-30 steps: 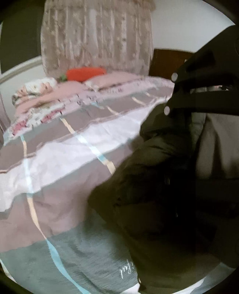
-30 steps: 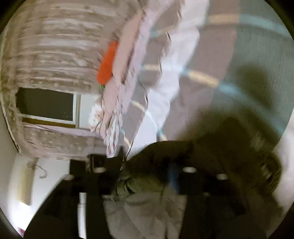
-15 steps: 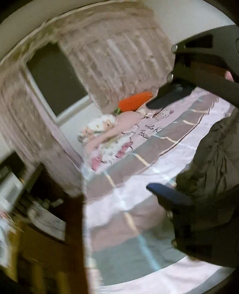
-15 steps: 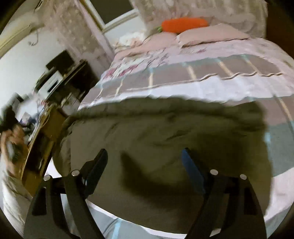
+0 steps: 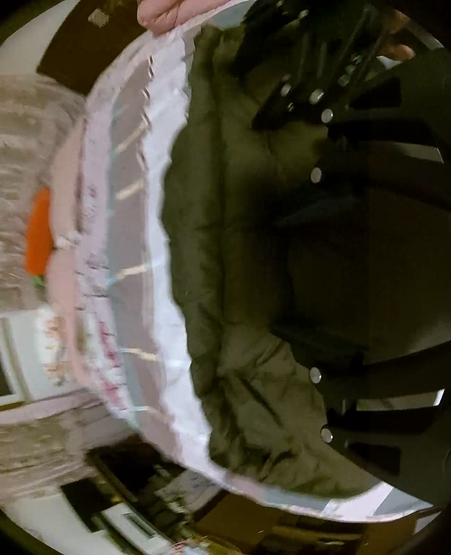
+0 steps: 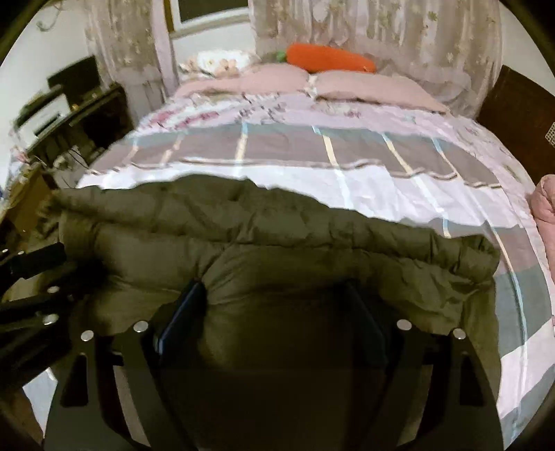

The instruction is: Fold large clothes

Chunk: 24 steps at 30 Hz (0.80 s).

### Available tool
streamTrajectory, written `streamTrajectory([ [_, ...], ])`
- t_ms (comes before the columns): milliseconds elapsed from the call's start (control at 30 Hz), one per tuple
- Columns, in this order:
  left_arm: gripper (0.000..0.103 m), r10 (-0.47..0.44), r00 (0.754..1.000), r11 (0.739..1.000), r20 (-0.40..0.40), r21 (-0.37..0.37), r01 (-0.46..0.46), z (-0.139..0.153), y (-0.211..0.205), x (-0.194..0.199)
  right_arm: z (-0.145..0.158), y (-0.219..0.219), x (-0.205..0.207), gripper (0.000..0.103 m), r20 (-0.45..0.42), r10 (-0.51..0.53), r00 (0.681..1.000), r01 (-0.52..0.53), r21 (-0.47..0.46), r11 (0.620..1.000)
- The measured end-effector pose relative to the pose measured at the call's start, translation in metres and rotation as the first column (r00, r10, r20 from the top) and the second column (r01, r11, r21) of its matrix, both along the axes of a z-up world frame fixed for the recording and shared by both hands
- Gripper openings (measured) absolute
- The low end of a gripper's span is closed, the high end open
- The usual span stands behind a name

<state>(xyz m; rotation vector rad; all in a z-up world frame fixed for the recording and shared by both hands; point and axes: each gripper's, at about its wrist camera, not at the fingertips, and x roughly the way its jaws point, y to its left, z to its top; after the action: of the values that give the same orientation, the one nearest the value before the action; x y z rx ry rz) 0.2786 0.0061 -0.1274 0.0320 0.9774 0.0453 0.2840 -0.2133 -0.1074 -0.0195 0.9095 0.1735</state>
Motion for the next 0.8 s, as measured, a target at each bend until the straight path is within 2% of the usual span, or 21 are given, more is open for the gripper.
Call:
streamTrajectory([
  [67, 0.064, 0.051, 0.996, 0.996, -0.069, -0.069, -0.055, -0.019, 0.012, 0.015, -0.015, 0.001, 0.008, 0.083, -0.029, 0.003, 1.0, -0.003, -0.008, 1.0],
  [100, 0.064, 0.062, 0.994, 0.995, -0.093, -0.068, -0.069, -0.027, 0.012, 0.02, -0.021, 0.004, 0.009, 0.084, -0.038, -0.001, 0.999, 0.0, -0.026, 1.0],
  [200, 0.065, 0.061, 0.993, 0.996, -0.099, 0.071, -0.054, -0.043, -0.007, 0.024, -0.033, 0.015, 0.013, 0.085, -0.055, -0.001, 0.999, -0.004, -0.102, 0.995],
  [267, 0.065, 0.072, 0.991, 0.993, -0.109, 0.098, -0.061, -0.052, -0.011, 0.025, -0.041, 0.013, 0.015, 0.085, -0.071, -0.007, 0.997, 0.0, -0.101, 0.995],
  [333, 0.064, 0.081, 0.989, 0.996, -0.122, 0.05, -0.075, -0.052, -0.006, 0.026, -0.043, 0.011, 0.018, 0.085, -0.086, -0.002, 0.996, -0.005, -0.085, 0.996],
  [367, 0.064, 0.086, 0.99, 0.996, -0.114, 0.002, -0.086, -0.048, 0.001, 0.025, -0.038, 0.006, 0.018, 0.084, -0.08, -0.006, 0.997, 0.001, -0.059, 0.998],
  [433, 0.064, 0.104, 0.992, 0.992, -0.07, -0.067, -0.108, -0.034, 0.014, 0.019, -0.023, -0.016, 0.019, 0.082, -0.032, -0.09, 0.995, 0.091, 0.008, 0.996],
  [467, 0.064, 0.123, 0.992, 0.99, -0.034, -0.072, -0.125, -0.027, 0.021, 0.018, -0.017, -0.027, 0.02, 0.081, -0.015, -0.136, 0.991, 0.136, 0.027, 0.99],
  [533, 0.064, 0.163, 0.986, 0.985, 0.027, -0.055, -0.161, -0.019, 0.032, 0.018, -0.007, -0.066, 0.022, 0.081, 0.01, -0.265, 0.964, 0.265, 0.05, 0.963],
  [600, 0.066, 0.229, 0.971, 0.973, 0.067, -0.039, -0.227, -0.012, 0.052, 0.016, -0.012, -0.099, 0.025, 0.081, -0.029, -0.354, 0.935, 0.355, 0.041, 0.934],
  [633, 0.067, 0.264, 0.962, 0.964, 0.065, -0.036, -0.262, -0.012, 0.063, 0.017, -0.02, -0.118, 0.025, 0.081, -0.052, -0.396, 0.917, 0.399, 0.038, 0.916],
  [700, 0.077, 0.323, 0.946, 0.946, 0.022, -0.051, -0.321, -0.024, 0.09, 0.021, -0.033, -0.141, 0.021, 0.081, -0.089, -0.44, 0.894, 0.445, 0.046, 0.895],
  [733, 0.087, 0.34, 0.94, 0.937, -0.003, -0.082, -0.339, -0.034, 0.105, 0.022, -0.041, -0.152, 0.02, 0.081, -0.107, -0.463, 0.88, 0.47, 0.045, 0.882],
  [800, 0.088, 0.38, 0.925, 0.92, -0.026, -0.092, -0.381, -0.045, 0.125, 0.024, -0.049, -0.161, 0.017, 0.082, -0.123, -0.486, 0.865, 0.495, 0.048, 0.868],
])
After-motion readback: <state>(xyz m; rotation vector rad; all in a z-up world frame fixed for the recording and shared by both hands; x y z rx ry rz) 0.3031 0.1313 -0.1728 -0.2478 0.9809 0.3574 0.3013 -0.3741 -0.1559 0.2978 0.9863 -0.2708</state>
